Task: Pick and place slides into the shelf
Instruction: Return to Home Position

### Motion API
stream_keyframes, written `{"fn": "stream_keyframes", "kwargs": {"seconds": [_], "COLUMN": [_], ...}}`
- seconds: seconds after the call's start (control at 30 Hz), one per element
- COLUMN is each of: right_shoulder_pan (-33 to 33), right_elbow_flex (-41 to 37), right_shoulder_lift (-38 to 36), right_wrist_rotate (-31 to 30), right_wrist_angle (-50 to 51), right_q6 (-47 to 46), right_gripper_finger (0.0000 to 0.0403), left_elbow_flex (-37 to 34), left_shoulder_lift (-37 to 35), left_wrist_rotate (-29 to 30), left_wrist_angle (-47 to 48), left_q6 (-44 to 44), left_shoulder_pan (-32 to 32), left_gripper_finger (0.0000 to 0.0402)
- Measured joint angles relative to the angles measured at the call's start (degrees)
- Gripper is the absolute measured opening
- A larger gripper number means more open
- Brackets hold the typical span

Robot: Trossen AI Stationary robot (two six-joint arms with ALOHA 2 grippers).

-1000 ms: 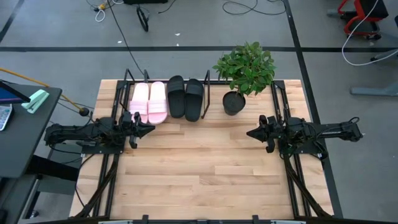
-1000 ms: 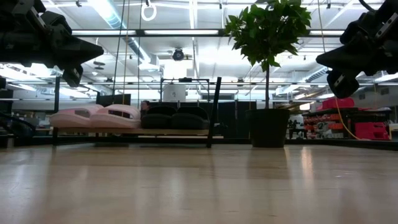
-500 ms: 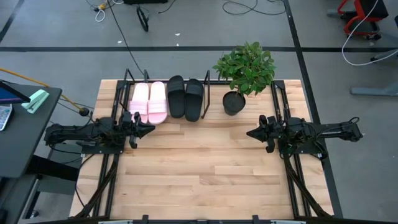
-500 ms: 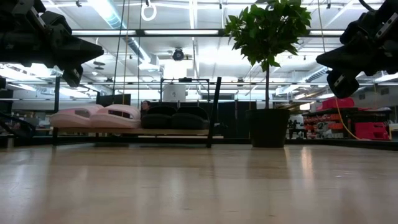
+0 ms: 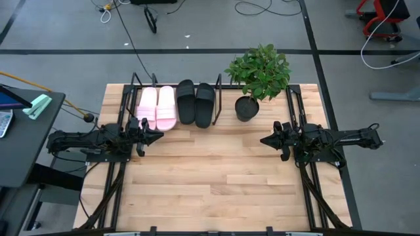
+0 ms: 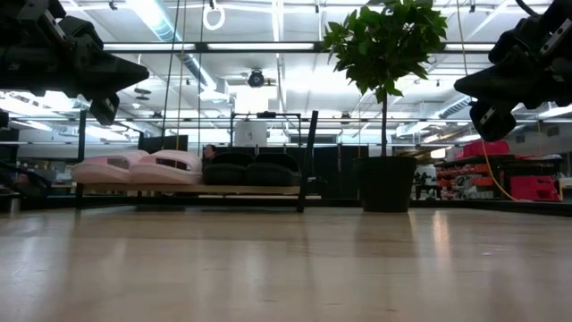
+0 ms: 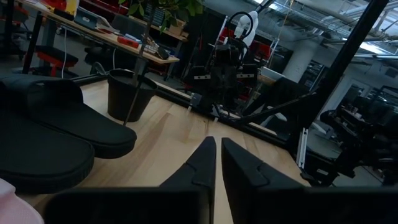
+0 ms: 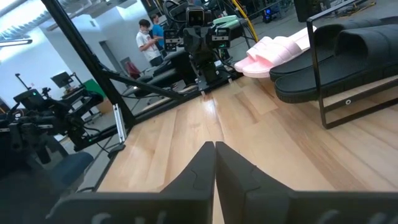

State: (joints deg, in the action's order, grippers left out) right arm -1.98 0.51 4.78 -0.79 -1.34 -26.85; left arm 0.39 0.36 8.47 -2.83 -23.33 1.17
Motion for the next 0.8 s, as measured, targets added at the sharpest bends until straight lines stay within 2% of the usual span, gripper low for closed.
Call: {"fn": "stream_keyframes", "kwargs": {"seconds": [0.3,0.8], "right_shoulder_pan": [0.0,0.0], "right_elbow_flex": [0.0,0.0], "right_shoulder_lift": [0.0,0.0], "right_wrist_rotate": [0.0,0.0], "right_wrist_angle": [0.0,0.0], "right_q6": [0.0,0.0], "right_gripper_finger": [0.0017,0.0018], "left_elbow_flex": [0.0,0.0], "left_shoulder_lift": [0.0,0.0], "left_wrist_rotate": [0.0,0.0], "left_wrist_angle": [0.0,0.0], "left_q6": [0.0,0.0], "left_shoulder_pan": [0.0,0.0], "left_gripper_finger": [0.0041,0.0027]}}
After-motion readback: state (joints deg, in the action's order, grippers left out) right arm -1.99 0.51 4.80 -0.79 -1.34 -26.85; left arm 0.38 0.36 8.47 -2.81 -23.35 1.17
